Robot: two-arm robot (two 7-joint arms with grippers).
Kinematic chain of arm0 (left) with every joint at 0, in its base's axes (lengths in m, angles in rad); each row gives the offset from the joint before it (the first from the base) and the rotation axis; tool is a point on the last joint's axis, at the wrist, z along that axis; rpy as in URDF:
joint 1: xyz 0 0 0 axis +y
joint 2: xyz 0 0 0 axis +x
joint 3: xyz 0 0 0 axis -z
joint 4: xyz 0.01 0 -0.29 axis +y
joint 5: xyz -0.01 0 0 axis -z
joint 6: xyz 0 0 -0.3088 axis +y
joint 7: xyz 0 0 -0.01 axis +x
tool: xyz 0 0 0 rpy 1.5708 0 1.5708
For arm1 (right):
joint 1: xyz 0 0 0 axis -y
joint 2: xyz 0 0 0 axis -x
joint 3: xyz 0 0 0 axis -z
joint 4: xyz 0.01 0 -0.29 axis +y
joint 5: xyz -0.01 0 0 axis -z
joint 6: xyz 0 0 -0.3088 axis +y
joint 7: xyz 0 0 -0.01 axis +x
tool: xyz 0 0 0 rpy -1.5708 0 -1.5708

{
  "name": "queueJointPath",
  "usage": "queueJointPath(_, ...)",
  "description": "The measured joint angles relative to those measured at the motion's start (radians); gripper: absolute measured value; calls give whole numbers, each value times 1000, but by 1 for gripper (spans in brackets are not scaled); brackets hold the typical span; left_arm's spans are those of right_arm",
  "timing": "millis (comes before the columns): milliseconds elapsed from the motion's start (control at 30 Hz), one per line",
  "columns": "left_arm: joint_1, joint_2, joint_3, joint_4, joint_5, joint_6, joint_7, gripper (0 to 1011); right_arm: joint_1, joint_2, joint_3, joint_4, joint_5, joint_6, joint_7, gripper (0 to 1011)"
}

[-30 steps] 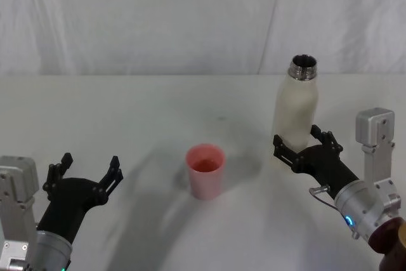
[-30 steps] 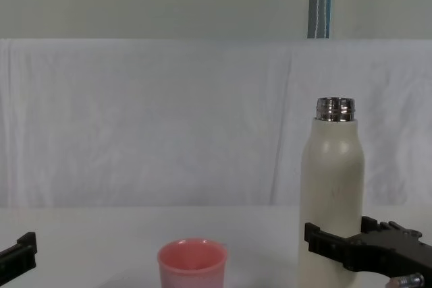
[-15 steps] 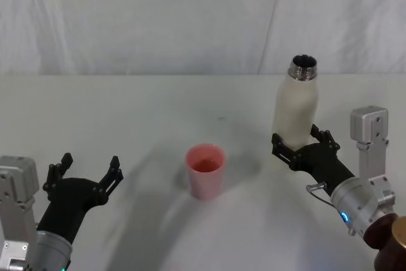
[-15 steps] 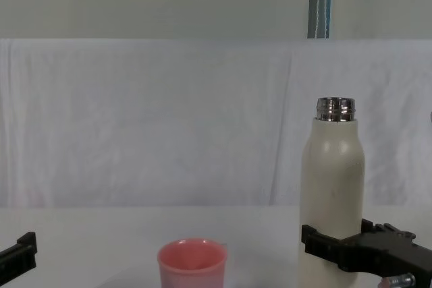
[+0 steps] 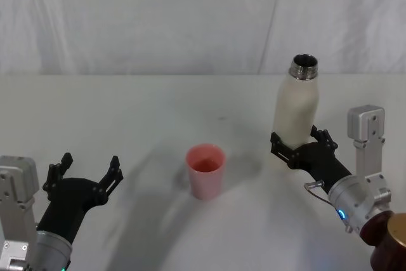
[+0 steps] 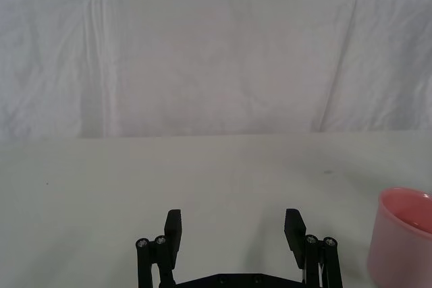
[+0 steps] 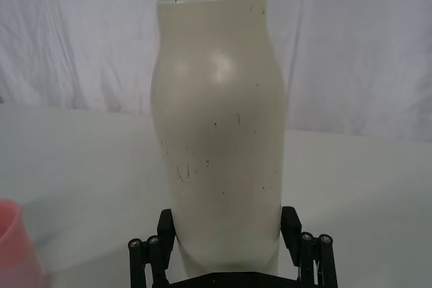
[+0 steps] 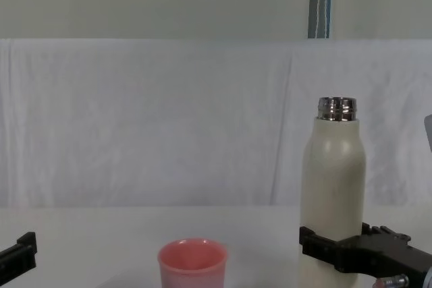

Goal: Grasp the thermos with one hand and pour water into the cup lid.

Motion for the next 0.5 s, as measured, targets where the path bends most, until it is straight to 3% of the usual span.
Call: queueJointPath(500,0,0,0,0,0,0,0,1001,34,-15,0,43,5,-11,11,1001)
